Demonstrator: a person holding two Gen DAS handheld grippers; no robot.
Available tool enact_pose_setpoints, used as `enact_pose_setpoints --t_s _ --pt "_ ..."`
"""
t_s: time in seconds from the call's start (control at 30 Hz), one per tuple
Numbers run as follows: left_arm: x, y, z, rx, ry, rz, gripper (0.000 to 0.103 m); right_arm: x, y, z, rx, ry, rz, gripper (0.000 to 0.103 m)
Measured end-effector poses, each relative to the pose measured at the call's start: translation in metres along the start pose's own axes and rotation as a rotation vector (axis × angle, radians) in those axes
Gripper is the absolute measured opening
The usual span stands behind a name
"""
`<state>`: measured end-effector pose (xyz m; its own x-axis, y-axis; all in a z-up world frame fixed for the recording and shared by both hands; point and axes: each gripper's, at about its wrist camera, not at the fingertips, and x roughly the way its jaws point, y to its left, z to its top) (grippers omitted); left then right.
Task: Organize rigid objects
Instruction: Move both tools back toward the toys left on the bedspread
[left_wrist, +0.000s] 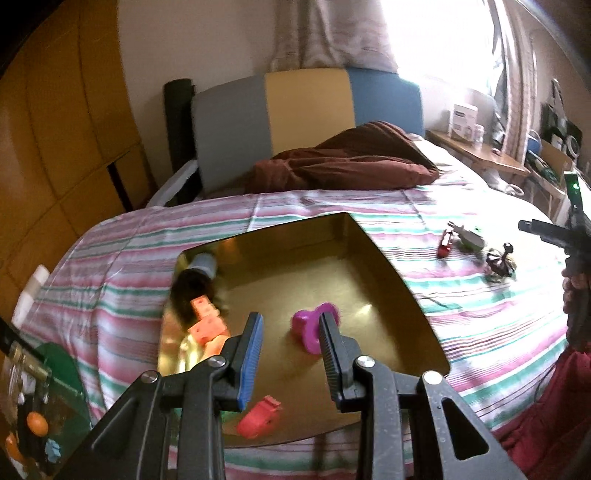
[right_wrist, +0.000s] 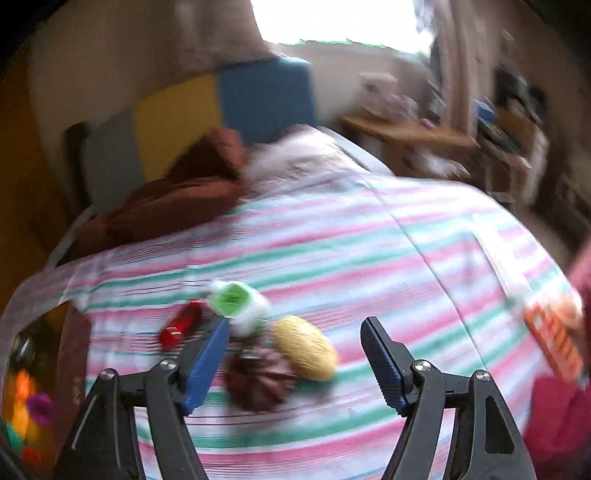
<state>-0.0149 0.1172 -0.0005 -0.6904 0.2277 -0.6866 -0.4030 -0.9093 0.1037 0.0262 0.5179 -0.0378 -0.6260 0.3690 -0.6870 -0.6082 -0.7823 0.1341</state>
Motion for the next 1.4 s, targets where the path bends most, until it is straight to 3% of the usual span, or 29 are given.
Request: enact_pose_setpoints --t_s 0.47,0.9,1.2,1.4 --pt "0.031 -0.076 0.024 0.085 0.06 -0.141 0.031 0.018 -0.049 -0.003 0.257 0.102 -0.016 0.075" --pt "0.099 -0.158 0.071 0.14 0.193 -0.29 0.031 0.018 -0.049 -0.004 0.277 0.119 0.021 0.077" --pt "0.157 -0.208 0.095 0.234 0.268 -0.337 0.031 0.018 -0.054 -0.003 0.322 0.122 0.064 0.078" --pt "0.192 -0.23 0.107 0.276 0.3 -0.37 0.038 0.02 -0.059 -0.003 0.36 0.132 0.098 0.079"
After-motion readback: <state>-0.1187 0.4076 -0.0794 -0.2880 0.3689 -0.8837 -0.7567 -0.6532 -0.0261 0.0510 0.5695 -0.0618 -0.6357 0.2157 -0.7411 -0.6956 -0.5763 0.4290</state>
